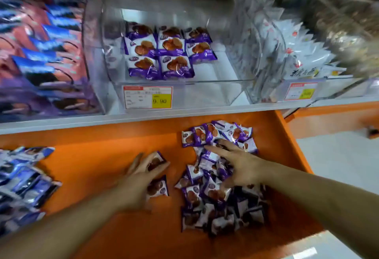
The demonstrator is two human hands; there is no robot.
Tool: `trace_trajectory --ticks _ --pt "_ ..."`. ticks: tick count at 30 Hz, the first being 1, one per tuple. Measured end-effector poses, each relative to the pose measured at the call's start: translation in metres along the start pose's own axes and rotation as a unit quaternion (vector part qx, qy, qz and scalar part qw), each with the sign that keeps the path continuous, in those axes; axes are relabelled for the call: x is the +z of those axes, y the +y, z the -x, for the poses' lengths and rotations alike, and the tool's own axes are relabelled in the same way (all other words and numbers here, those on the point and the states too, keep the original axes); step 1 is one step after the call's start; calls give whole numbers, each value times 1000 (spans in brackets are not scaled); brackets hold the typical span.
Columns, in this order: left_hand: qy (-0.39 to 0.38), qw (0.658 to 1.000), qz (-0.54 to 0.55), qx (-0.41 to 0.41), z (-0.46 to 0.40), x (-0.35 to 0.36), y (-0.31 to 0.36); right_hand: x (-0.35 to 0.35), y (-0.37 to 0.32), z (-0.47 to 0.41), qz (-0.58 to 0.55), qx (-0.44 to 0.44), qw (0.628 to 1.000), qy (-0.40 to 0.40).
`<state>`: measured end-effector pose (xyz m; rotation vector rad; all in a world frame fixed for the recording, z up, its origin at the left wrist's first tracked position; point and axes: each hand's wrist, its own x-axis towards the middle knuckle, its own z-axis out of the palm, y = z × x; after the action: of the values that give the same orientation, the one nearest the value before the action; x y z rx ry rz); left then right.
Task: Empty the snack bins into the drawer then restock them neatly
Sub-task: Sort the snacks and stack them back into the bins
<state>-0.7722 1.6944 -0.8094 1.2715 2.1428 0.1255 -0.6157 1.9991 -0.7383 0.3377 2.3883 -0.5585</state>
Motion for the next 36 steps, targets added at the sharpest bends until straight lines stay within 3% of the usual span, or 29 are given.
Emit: trace_trajectory --ticks 3,9,21,27,32,36 --pt "-62 996 -27 -55 -31 33 -7 18 4 -26 36 18 998 -48" --pt "-11 998 -49 -47 -46 61 -10 54 5 -60 94 3 995 -26" --pt "83 987 141 4 -21 48 -5 57 15 -51 -52 -35 991 122" --pt "117 981 146 40 16 -6 26 14 -13 -12 -122 -58 976 171" --pt "144 980 113 84 74 -88 69 -61 -69 77 -212 -113 955 172" --pt "228 964 78 113 115 -162 98 -125 -107 147 -249 -176 920 246"
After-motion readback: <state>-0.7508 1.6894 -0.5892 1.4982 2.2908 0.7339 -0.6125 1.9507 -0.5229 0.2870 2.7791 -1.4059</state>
